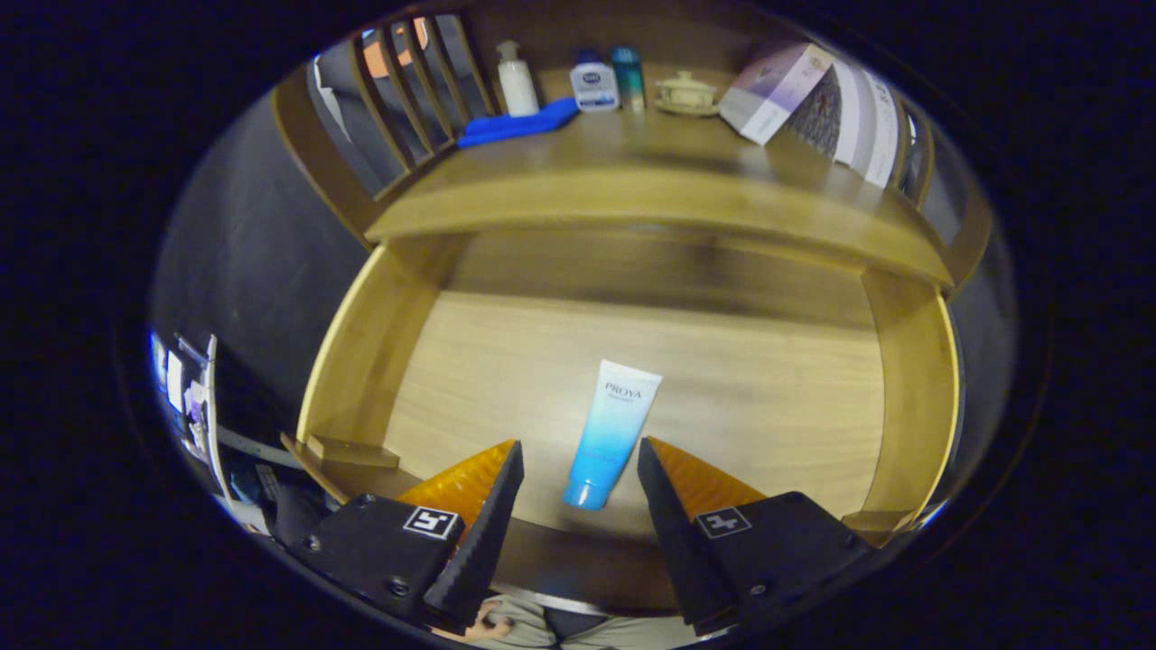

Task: Pull open the drawer, take out the items inside it, and place them on the countertop above the cabinet.

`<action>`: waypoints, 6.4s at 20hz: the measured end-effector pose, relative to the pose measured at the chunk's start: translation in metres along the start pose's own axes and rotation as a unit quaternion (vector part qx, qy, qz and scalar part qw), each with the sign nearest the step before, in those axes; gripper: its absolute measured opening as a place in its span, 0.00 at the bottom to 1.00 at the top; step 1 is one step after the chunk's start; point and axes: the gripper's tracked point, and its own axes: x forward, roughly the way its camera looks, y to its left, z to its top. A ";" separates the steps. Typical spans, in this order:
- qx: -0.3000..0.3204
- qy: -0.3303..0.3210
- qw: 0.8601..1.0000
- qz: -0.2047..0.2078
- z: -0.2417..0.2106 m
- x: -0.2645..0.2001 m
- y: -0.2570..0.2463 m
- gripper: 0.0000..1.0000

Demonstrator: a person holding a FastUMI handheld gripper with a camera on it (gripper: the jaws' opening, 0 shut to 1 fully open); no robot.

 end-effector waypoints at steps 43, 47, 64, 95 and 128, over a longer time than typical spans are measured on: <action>-0.015 -0.100 0.991 -0.089 0.075 -0.129 -0.020 0.50; -0.021 -0.151 0.983 -0.097 0.103 -0.135 -0.019 0.50; -0.031 -0.239 0.962 -0.126 0.211 -0.072 -0.038 0.50; -0.010 -0.222 0.971 -0.093 0.184 -0.077 -0.028 0.62; -0.075 -0.485 0.868 -0.077 -0.106 -0.130 0.017 1.00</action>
